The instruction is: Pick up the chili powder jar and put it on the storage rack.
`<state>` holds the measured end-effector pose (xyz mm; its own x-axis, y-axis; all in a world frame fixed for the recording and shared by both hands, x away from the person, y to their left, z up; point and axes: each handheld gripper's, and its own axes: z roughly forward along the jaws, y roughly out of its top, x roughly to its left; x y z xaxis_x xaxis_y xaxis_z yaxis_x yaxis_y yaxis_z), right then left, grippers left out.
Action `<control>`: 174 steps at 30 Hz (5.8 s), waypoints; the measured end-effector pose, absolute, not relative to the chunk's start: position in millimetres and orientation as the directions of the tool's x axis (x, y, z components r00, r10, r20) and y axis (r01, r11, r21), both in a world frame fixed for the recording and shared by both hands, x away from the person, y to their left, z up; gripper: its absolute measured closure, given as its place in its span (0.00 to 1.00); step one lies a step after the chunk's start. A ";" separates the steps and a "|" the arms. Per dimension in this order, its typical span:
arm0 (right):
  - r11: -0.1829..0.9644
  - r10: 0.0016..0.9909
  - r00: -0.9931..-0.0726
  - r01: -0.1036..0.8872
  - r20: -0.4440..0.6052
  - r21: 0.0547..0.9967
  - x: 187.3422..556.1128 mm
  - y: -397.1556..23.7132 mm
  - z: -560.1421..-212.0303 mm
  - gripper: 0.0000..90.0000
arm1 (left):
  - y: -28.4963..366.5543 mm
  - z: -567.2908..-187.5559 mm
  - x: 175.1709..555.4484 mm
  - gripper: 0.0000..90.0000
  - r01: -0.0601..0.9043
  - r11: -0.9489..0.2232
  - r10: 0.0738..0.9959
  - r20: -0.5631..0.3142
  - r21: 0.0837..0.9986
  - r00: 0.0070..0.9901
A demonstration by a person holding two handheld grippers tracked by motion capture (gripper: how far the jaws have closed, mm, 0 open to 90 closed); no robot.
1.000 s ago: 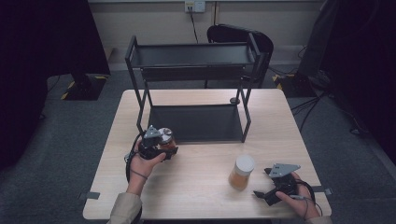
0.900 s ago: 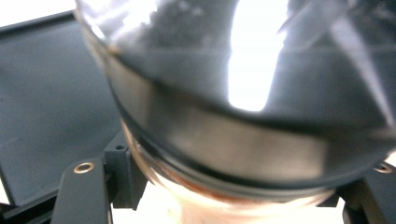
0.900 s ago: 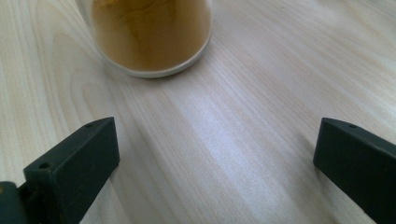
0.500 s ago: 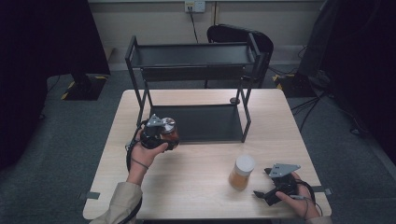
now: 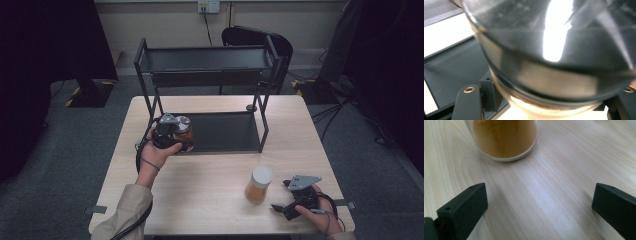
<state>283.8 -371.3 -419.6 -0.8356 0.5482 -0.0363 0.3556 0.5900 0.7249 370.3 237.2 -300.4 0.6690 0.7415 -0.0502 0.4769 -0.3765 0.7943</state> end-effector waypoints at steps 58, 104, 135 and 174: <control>0.590 0.548 -0.835 0.355 -0.037 0.725 283.7 -371.3 -419.6 0.00 | 232.0 -157.2 393.1 0.33 0.422 -0.425 0.704 0.000 0.801 0.710; 0.590 0.548 -0.836 0.356 -0.036 0.725 283.8 -371.3 -419.6 0.00 | 227.5 -80.8 426.1 0.33 0.425 -0.394 0.747 0.015 0.815 0.664; 0.589 0.549 -0.835 0.357 -0.035 0.725 283.7 -371.2 -419.5 0.00 | 221.5 -86.4 477.9 0.33 0.494 -0.333 0.828 -0.002 0.803 0.560; 0.589 0.549 -0.835 0.357 -0.035 0.725 283.6 -371.2 -419.5 0.00 | 220.8 -98.1 460.2 0.09 0.471 -0.292 0.855 0.007 0.832 0.518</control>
